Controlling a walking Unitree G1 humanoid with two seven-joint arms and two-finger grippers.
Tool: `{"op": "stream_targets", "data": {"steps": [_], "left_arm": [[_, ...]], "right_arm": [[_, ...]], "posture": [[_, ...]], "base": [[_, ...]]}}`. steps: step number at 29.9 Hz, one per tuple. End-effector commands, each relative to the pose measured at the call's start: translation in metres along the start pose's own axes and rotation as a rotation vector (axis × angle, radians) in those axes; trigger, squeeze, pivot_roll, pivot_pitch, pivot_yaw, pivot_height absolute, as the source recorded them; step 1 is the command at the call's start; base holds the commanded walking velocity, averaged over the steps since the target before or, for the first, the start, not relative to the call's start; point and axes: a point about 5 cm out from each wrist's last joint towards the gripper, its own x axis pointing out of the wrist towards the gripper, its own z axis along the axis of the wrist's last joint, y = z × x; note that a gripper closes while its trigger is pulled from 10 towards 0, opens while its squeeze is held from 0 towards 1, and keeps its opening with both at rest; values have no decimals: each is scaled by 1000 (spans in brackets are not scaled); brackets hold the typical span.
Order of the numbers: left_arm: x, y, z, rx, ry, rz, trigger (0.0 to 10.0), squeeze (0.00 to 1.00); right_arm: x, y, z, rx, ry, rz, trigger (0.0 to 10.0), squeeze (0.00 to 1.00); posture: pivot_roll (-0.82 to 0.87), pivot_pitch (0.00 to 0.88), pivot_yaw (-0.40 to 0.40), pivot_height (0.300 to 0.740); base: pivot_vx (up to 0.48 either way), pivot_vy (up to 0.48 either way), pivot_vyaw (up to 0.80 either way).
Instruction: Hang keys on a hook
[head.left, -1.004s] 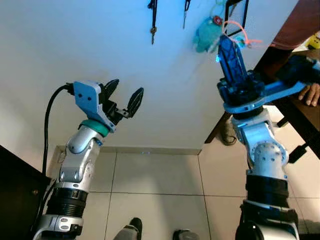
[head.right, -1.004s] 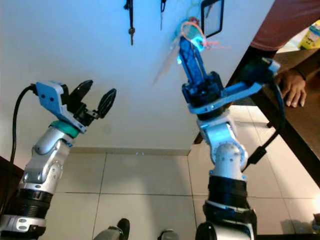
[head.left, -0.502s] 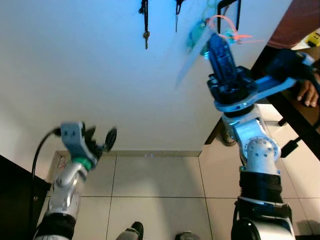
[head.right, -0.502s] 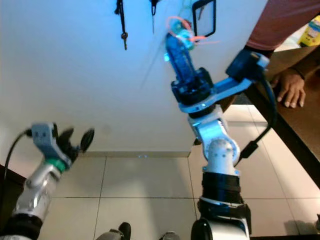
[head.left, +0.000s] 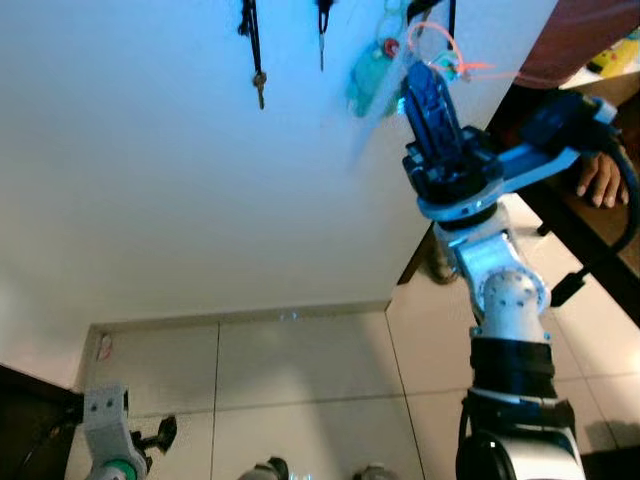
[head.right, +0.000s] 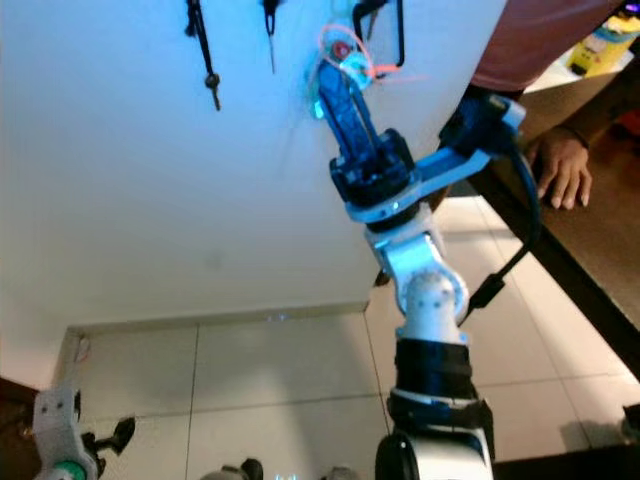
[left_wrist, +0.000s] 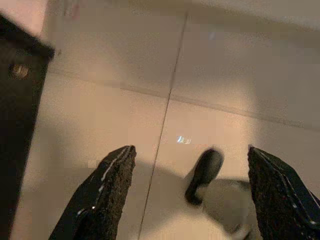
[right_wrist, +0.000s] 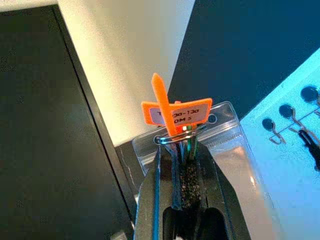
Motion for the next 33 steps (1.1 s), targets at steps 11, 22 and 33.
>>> {"op": "stream_targets", "data": {"steps": [11,22,33], "left_arm": [[-7,1,-29,-11,107,29,10000,0],[-4,-7,-30,16,124,-1,10000,0],[-3,-12,-30,61,133,-37,10000,0]], "right_arm": [[1,1,-8,23,23,15,0,0],[2,0,-4,10,-5,0,0,0],[1,-2,1,7,-48,-16,0,0]], "posture": [[-15,96,70,740],[-17,88,72,740],[-18,82,74,740]], "base": [[266,0,548],[272,0,0],[255,0,0]]}}
